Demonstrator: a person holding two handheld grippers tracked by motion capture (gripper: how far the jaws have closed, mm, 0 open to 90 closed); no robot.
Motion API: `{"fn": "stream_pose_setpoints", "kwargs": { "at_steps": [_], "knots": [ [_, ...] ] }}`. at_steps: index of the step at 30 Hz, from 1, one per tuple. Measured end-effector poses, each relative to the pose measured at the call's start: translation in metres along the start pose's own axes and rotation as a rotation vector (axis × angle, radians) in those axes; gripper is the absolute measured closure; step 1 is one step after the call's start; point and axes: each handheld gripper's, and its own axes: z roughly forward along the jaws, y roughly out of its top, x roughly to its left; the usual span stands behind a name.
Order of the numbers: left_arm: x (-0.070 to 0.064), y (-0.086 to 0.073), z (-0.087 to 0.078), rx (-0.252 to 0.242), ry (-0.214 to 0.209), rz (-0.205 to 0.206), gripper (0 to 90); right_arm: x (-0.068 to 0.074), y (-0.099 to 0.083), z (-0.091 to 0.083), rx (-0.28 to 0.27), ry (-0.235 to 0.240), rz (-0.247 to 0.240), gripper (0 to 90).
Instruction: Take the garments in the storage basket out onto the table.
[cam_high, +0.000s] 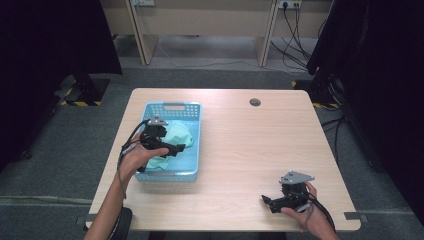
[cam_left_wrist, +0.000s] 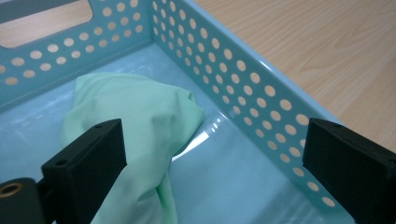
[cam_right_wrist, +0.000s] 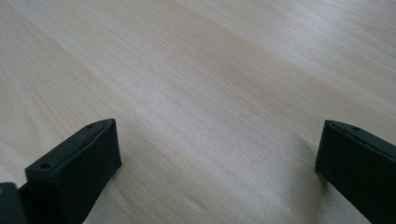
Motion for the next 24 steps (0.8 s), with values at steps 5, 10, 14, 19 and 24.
{"fn": "stream_pose_setpoints", "kwargs": {
  "at_steps": [5, 10, 14, 19, 24],
  "knots": [
    [0.004, 0.001, 0.003, 0.003, 0.000, -0.006, 5.4, 0.000, 0.000, 0.000, 0.000, 0.000, 0.000, 0.2],
    [0.008, 0.001, 0.008, 0.013, 0.013, -0.011, 5.5, 0.000, 0.000, 0.000, 0.000, 0.000, 0.000, 0.2],
    [0.009, 0.002, 0.010, 0.016, 0.018, -0.013, 5.6, 0.000, 0.000, 0.000, 0.000, 0.001, -0.001, 0.2],
    [0.013, 0.002, 0.015, 0.024, 0.018, -0.021, 6.0, 0.000, 0.000, 0.000, 0.000, 0.001, 0.000, 0.2],
    [0.019, 0.001, 0.019, 0.033, 0.029, -0.033, 6.1, 0.000, 0.000, 0.000, 0.000, 0.001, -0.001, 0.2]
  ]
}}
